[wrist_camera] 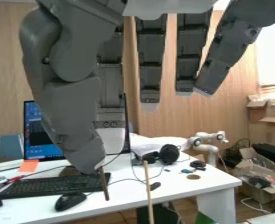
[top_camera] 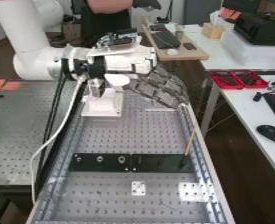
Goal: Grab the drill bit and place it in the clear container
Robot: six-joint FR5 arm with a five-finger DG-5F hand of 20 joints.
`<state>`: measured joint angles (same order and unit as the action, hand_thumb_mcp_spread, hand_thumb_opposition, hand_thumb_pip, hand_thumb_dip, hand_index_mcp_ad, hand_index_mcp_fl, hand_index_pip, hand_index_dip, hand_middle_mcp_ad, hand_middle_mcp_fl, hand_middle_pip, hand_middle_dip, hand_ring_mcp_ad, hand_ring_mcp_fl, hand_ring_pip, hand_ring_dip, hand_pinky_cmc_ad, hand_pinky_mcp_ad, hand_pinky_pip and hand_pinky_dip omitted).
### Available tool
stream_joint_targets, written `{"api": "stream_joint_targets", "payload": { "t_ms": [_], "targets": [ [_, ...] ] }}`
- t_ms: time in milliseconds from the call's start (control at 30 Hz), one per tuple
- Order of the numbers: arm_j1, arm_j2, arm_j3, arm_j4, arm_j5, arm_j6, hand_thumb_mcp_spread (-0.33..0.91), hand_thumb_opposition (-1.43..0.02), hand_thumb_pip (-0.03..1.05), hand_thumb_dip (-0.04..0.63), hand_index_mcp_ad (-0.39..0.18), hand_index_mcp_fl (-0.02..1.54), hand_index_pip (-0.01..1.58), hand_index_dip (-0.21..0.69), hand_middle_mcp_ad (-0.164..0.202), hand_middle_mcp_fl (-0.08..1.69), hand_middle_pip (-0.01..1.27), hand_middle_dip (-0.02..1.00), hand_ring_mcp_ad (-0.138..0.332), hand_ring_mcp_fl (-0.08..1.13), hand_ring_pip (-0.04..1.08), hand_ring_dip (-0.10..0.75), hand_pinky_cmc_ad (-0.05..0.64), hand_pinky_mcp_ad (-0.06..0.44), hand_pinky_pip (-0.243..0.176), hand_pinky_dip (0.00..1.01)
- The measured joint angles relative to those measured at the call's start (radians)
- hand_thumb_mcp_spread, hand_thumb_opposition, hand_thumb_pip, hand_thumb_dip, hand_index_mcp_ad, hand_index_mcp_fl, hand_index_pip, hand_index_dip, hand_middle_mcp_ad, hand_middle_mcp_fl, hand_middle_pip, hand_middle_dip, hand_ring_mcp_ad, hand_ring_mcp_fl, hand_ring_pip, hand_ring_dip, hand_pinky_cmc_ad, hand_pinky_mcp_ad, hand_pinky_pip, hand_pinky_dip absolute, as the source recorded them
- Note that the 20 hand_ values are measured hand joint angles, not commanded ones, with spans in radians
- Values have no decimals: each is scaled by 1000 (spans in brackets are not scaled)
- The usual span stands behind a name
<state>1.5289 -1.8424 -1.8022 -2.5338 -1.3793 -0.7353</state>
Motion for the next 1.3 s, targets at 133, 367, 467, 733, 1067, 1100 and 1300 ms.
{"api": "stream_joint_targets", "payload": {
  "t_ms": [133, 367, 467, 733, 1067, 1100, 1300],
  "targets": [
    [49, 24, -23, 20, 19, -5, 611, -949, 419, 297, -166, 822, 1171, 204, 93, 461, 126, 574, 188, 325, 103, 471, 443, 255, 127, 377],
    [120, 32, -36, 48, 36, -4, 609, -953, 419, 297, -166, 831, 1148, 213, 93, 461, 129, 574, 188, 325, 103, 471, 443, 255, 127, 377],
    [148, 22, -34, 57, 39, 3, 595, -962, 419, 297, -166, 845, 1133, 215, 93, 461, 126, 574, 185, 325, 103, 471, 443, 253, 127, 377],
    [209, -24, -8, 63, 37, 37, 595, -962, 419, 297, -166, 845, 1140, 218, 93, 461, 126, 574, 185, 325, 103, 471, 443, 255, 127, 377],
    [249, -80, 25, 57, 30, 70, 595, -962, 419, 297, -166, 845, 1136, 222, 93, 459, 129, 574, 185, 325, 103, 471, 443, 253, 127, 377],
    [254, -89, 30, 57, 30, 74, 595, -962, 419, 297, -166, 845, 1136, 222, 93, 459, 129, 574, 188, 325, 103, 471, 443, 253, 127, 377],
    [280, -141, 51, 56, 36, 96, 595, -962, 419, 297, -166, 843, 1136, 222, 93, 459, 129, 574, 185, 325, 103, 471, 443, 253, 127, 377]
  ]
}}
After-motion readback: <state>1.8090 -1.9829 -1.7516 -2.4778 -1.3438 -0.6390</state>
